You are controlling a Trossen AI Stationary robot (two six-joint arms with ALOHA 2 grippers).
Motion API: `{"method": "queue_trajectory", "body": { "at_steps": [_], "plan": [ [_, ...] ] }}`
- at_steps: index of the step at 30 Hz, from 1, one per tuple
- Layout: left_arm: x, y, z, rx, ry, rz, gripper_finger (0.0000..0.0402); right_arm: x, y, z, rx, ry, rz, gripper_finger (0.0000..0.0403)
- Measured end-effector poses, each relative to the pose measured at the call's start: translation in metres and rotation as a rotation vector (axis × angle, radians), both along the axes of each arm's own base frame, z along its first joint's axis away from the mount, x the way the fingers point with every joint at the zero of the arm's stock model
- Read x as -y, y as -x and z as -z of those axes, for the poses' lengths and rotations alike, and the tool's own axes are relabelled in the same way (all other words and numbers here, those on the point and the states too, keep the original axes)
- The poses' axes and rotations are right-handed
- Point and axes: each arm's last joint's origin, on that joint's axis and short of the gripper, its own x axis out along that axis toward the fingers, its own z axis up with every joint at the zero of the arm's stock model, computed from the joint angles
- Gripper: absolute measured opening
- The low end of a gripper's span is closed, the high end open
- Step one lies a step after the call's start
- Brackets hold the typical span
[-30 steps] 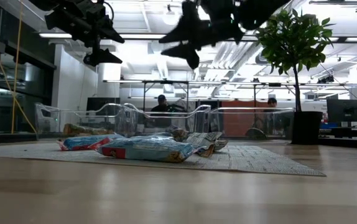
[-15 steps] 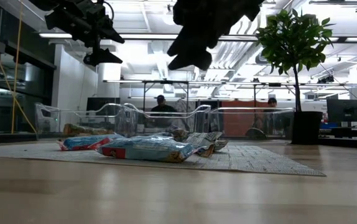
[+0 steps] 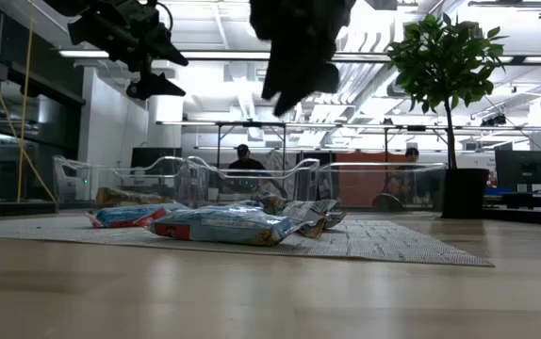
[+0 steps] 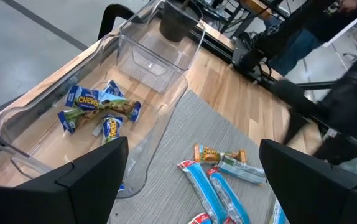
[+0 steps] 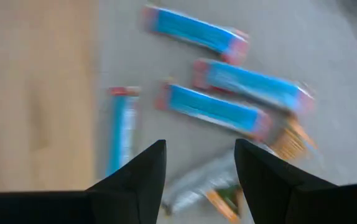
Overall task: Pick and place Granola Bars by type
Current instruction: Put the yellow granola bar into the left transparent bin
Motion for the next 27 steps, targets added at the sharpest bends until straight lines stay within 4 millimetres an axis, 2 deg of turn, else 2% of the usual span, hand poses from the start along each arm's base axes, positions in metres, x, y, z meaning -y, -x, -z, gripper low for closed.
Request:
{"method": "queue_trajectory", "body": {
  "at_steps": [4, 9, 17, 27],
  "plan": [
    [0.000, 0.000, 0.000, -0.002, 0.004, 0.000, 0.0357, 0.011, -0.003, 0.004, -0.102, -0.036, 0.171, 0.0176],
    [0.000, 0.000, 0.000, -0.001, 0.008, 0.001, 0.0357, 0.015, -0.006, 0.022, -0.149, -0.190, 0.346, 0.0176],
    [0.000, 0.000, 0.000, 0.001, 0.011, 0.002, 0.0357, 0.003, 0.003, 0.062, -0.249, -0.342, 0.413, 0.0176],
    [0.000, 0.000, 0.000, 0.001, 0.011, 0.002, 0.0357, -0.020, 0.009, 0.082, -0.248, -0.335, 0.398, 0.0176]
  ]
}}
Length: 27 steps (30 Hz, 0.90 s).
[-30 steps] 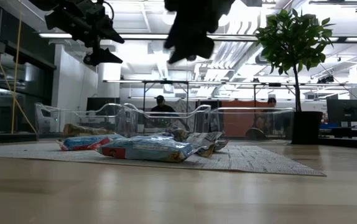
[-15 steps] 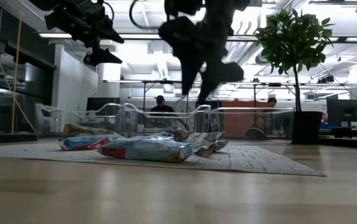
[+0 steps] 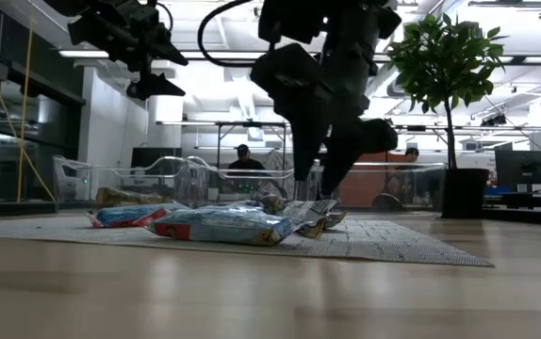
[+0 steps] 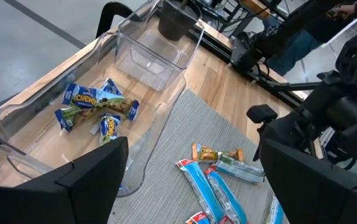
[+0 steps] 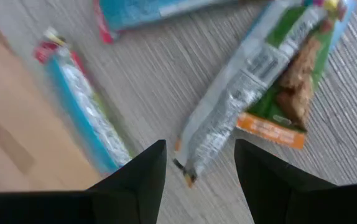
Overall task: Pick and place Granola Bars by type
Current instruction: Put the yellow granola bar into the left transparent bin
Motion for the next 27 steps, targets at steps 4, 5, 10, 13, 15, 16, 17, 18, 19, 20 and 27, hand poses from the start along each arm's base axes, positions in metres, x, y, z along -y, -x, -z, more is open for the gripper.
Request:
{"method": "queue_trajectory", "body": {
  "at_steps": [4, 5, 10, 13, 15, 16, 17, 18, 19, 20, 27],
  "plan": [
    [0.000, 0.000, 0.000, 0.000, -0.001, 0.000, 0.0357, -0.001, 0.004, 0.008, -0.018, -0.004, 0.028, 0.0177],
    [0.000, 0.000, 0.000, 0.000, -0.001, 0.000, 0.0357, 0.000, 0.005, 0.011, -0.023, -0.006, 0.036, 0.0177],
    [0.000, 0.000, 0.000, 0.000, -0.002, 0.000, 0.0357, 0.000, 0.002, 0.015, 0.036, -0.028, 0.049, 0.0177],
    [0.000, 0.000, 0.000, 0.000, -0.002, 0.000, 0.0357, -0.001, 0.002, 0.015, 0.039, -0.031, 0.054, 0.0177],
    [0.000, 0.000, 0.000, 0.000, -0.002, 0.000, 0.0357, 0.000, 0.002, 0.015, 0.035, -0.027, 0.065, 0.0177],
    [0.000, 0.000, 0.000, 0.000, -0.002, 0.000, 0.0357, 0.000, 0.002, 0.015, 0.034, -0.022, 0.068, 0.0177],
    [0.000, 0.000, 0.000, 0.001, -0.002, 0.000, 0.0357, 0.000, 0.002, 0.015, 0.034, -0.018, 0.070, 0.0177],
    [0.000, 0.000, 0.000, 0.000, -0.002, 0.000, 0.0357, 0.000, 0.002, 0.015, 0.035, -0.012, 0.072, 0.0177],
    [0.000, 0.000, 0.000, 0.000, -0.002, 0.000, 0.0357, 0.000, 0.002, 0.015, 0.035, -0.005, 0.078, 0.0177],
    [0.000, 0.000, 0.000, 0.000, -0.002, 0.000, 0.0357, 0.001, 0.002, 0.016, 0.032, 0.000, 0.084, 0.0177],
    [0.000, 0.000, 0.000, 0.000, -0.002, 0.000, 0.0357, 0.002, 0.004, 0.016, 0.007, 0.007, 0.119, 0.0177]
  ]
}}
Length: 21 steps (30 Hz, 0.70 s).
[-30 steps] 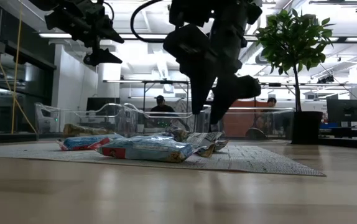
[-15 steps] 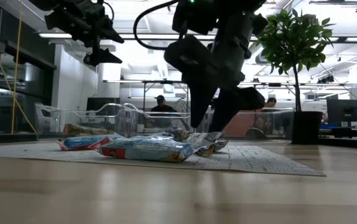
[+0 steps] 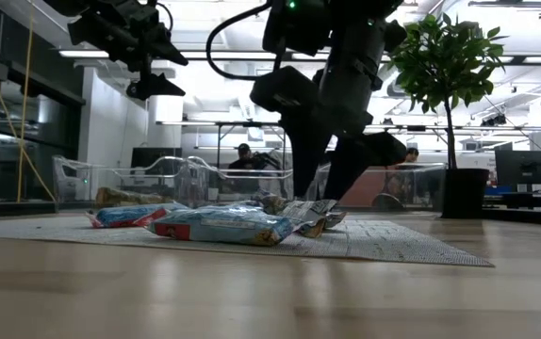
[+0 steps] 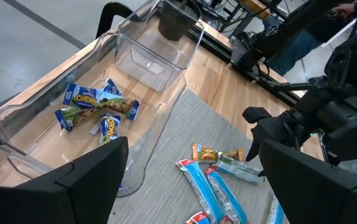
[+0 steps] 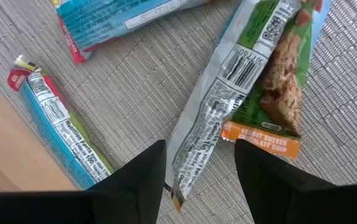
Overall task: Pick and place Granola Bars by type
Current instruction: Put the yellow granola bar into the left transparent bin
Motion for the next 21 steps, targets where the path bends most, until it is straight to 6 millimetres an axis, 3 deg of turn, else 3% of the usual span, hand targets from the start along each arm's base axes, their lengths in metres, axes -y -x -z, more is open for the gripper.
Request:
{"method": "queue_trajectory", "body": {
  "at_steps": [21],
  "plan": [
    [0.000, 0.000, 0.000, 0.000, 0.000, 0.000, 0.0357, -0.001, -0.009, 0.019, 0.010, -0.037, -0.013, 0.0177]
  ]
}}
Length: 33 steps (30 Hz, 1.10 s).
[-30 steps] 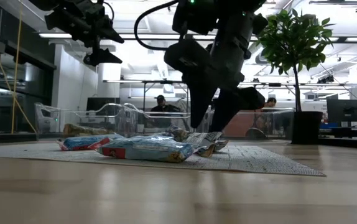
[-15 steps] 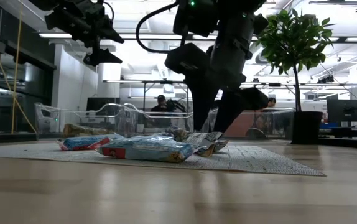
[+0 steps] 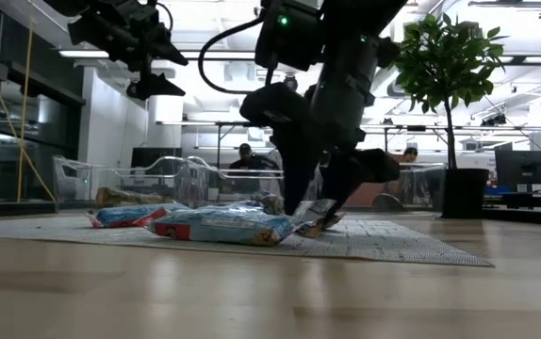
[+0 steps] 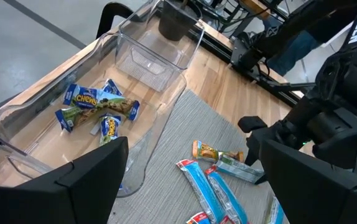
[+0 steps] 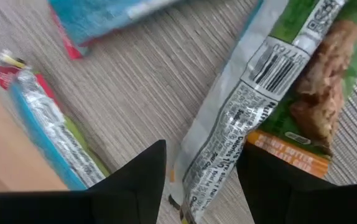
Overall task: Pick and place Granola Bars by type
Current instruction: Put the yellow granola bar into the left transparent bin
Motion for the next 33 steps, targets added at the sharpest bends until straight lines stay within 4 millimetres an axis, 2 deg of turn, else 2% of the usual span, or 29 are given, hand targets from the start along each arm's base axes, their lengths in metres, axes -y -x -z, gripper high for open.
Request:
{"method": "queue_trajectory", "body": {
  "at_steps": [9, 23, 27, 33],
  "plan": [
    [0.000, 0.000, 0.000, 0.000, 0.000, 0.000, 0.0357, 0.000, -0.002, -0.001, 0.023, 0.005, 0.013, 0.0171],
    [0.000, 0.000, 0.000, 0.000, 0.000, 0.000, 0.0357, -0.001, -0.002, -0.001, 0.024, -0.027, 0.002, 0.0070],
    [0.000, 0.000, 0.000, 0.000, 0.000, 0.000, 0.0357, -0.001, -0.005, -0.005, 0.064, -0.051, -0.018, 0.0056],
    [0.000, 0.000, 0.000, 0.000, 0.001, 0.000, 0.0357, 0.002, -0.009, -0.022, 0.166, -0.095, -0.052, 0.0051]
  ]
}}
